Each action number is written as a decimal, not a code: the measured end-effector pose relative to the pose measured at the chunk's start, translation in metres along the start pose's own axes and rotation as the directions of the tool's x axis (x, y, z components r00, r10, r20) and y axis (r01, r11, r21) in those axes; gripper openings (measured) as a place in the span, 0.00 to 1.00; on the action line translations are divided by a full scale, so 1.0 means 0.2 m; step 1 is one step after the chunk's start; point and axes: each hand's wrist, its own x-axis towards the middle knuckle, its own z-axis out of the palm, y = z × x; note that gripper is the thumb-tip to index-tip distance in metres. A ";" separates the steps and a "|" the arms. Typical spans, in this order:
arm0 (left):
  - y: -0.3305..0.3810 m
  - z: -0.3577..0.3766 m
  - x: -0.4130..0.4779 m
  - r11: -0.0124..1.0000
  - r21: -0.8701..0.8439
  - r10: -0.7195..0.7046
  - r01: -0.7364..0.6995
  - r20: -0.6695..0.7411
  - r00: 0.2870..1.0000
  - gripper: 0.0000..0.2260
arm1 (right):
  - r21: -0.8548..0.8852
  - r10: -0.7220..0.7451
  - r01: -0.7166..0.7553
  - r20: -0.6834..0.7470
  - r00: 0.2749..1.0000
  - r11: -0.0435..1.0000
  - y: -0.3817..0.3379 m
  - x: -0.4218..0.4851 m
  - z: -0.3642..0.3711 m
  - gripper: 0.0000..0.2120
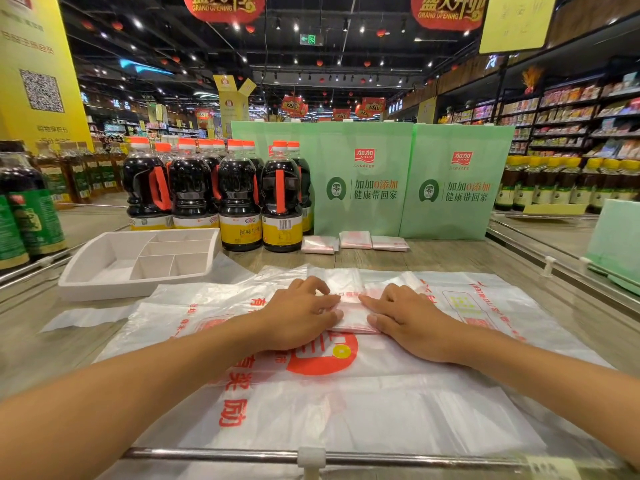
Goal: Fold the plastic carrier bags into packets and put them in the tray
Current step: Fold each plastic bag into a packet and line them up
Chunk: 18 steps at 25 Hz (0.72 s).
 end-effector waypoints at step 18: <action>-0.10 -0.05 -0.05 0.979 0.015 0.203 -0.205 0.077 0.976 0.28 | -0.039 -0.138 0.139 0.037 0.990 0.989 0.08 -0.06 -0.03 0.48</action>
